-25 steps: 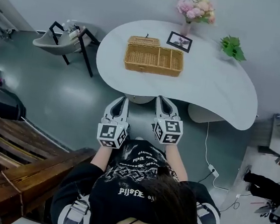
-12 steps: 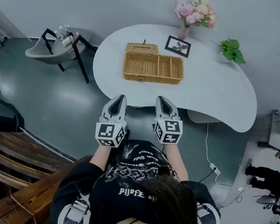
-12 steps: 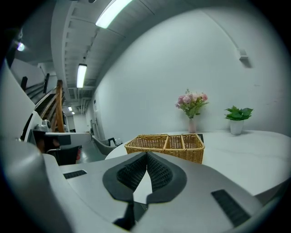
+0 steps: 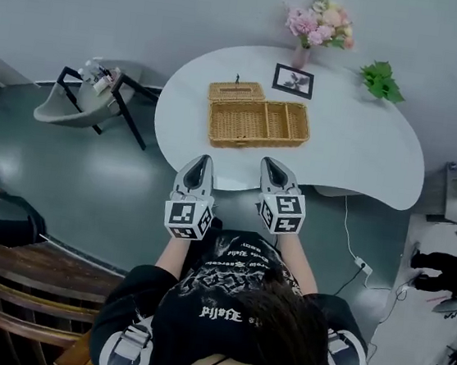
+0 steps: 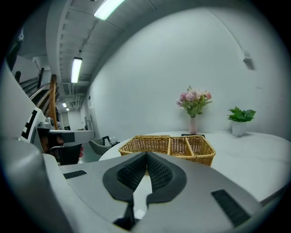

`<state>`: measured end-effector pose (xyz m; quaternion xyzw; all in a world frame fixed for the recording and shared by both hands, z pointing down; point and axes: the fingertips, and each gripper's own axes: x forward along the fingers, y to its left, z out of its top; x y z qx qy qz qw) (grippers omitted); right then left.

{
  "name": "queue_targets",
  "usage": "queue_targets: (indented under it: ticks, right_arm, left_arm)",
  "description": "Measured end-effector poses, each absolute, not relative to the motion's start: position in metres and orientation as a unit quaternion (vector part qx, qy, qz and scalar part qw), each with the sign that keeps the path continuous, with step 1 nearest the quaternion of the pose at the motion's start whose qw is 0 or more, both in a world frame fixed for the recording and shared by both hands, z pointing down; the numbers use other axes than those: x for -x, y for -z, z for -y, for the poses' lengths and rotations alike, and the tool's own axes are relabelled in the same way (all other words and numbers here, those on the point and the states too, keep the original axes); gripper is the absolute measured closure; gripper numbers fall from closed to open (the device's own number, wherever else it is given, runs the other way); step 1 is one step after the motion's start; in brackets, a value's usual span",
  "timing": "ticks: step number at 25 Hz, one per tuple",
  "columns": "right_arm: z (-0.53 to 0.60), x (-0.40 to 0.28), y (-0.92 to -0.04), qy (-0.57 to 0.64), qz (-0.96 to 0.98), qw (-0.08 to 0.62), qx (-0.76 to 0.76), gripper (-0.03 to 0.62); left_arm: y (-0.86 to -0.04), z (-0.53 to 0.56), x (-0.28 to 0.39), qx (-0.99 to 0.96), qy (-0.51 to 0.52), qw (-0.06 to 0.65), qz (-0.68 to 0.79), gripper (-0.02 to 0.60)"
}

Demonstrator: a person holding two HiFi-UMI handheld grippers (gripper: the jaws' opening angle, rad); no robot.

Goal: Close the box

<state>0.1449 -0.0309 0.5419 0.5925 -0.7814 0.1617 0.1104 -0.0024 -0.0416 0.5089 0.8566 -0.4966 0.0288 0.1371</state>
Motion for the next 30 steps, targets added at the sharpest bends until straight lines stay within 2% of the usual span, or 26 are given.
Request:
queue_targets:
  ticks: [16,30]
  right_arm:
    - [0.088,-0.095,-0.546,-0.179,0.764,0.108,-0.611,0.569]
    - [0.124,-0.1,-0.527,-0.17,0.739,0.115,-0.642,0.569]
  left_arm:
    - [-0.516,0.116,0.031,-0.892,-0.035,0.138,0.429,0.552]
    - [-0.504,0.146,0.03,-0.898,-0.027,0.14,0.416,0.552]
